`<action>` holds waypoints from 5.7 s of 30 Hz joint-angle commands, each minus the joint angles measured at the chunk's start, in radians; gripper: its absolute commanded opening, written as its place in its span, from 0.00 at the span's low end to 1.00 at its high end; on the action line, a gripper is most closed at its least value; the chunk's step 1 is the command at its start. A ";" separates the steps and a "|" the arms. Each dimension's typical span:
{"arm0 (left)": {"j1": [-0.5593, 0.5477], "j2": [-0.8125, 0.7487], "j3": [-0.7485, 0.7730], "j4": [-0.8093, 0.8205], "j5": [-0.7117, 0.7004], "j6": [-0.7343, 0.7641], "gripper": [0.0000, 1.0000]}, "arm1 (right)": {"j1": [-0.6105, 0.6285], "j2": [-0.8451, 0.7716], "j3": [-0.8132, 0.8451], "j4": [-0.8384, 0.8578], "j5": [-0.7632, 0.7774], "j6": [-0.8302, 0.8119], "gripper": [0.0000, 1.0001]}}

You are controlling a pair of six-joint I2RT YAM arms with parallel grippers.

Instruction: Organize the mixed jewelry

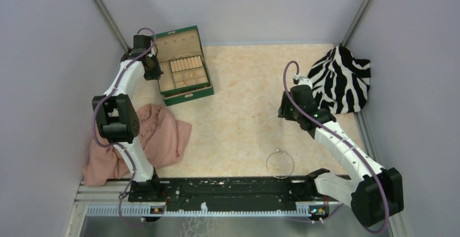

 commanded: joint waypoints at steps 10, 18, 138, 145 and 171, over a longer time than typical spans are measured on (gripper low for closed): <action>0.008 0.080 0.050 0.075 0.081 -0.019 0.00 | -0.007 -0.030 0.019 0.016 -0.003 0.024 0.46; 0.008 0.102 0.046 0.065 0.080 0.009 0.00 | -0.008 -0.038 0.024 0.004 0.001 0.028 0.46; -0.149 0.220 0.164 -0.148 -0.002 -0.124 0.28 | -0.007 -0.061 -0.007 0.034 -0.052 0.063 0.46; -0.151 0.102 0.157 -0.145 0.093 -0.097 0.47 | -0.008 -0.050 0.003 0.038 -0.060 0.061 0.46; 0.024 -0.120 -0.380 0.320 0.051 -0.027 0.58 | -0.008 -0.051 -0.031 0.067 -0.071 0.064 0.46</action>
